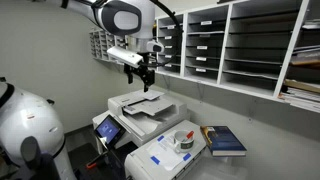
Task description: Remove the marker from the cup and put it on the printer
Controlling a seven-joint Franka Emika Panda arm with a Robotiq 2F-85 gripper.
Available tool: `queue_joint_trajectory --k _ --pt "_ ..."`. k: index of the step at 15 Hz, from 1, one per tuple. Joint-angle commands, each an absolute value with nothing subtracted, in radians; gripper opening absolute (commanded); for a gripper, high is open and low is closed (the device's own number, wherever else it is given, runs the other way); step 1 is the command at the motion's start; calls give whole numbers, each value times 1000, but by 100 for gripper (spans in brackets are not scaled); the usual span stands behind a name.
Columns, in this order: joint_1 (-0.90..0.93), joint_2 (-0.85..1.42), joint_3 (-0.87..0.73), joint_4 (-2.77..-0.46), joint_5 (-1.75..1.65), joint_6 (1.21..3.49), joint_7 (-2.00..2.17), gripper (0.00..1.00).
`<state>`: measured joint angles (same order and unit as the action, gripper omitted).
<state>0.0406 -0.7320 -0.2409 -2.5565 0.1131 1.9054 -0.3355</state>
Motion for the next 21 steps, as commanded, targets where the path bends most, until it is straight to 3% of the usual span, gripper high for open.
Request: queue_joint_trajectory --k 1,6,9,16,21 --pt "21 -728 -225 -2554 125 1901 -346 100" --pt "22 -711 -228 -2548 129 1903 -346 100" --pt "13 -600 -229 -2534 135 2059 -318 100" --pt "-11 -96 -222 -2419 171 2493 -222 100" --pt "-54 225 -167 -2248 157 2577 -75 100"
